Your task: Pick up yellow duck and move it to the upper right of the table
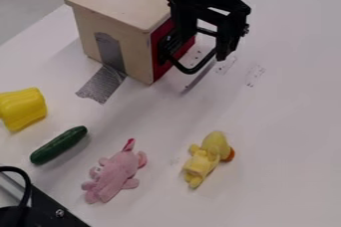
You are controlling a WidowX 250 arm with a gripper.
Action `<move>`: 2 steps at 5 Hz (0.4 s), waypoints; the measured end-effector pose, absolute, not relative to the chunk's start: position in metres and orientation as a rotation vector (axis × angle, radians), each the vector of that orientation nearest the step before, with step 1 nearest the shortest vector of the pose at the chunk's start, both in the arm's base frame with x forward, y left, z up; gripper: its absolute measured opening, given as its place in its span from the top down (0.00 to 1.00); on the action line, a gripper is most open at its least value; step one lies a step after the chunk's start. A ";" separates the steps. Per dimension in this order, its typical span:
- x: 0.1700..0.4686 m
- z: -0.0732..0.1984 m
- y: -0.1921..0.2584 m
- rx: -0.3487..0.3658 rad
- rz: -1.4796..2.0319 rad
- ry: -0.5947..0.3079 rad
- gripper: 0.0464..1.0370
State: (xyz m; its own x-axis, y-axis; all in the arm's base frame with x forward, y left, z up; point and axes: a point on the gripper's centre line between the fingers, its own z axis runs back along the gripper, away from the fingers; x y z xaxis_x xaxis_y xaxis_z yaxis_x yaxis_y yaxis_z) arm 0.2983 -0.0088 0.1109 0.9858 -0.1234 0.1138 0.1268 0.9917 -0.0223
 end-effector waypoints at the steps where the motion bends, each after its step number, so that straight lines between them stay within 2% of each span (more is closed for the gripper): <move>1: 0.295 0.102 -0.010 -0.031 -0.127 -0.082 0.04; 2: 0.278 0.087 -0.016 -0.034 -0.121 -0.039 0.04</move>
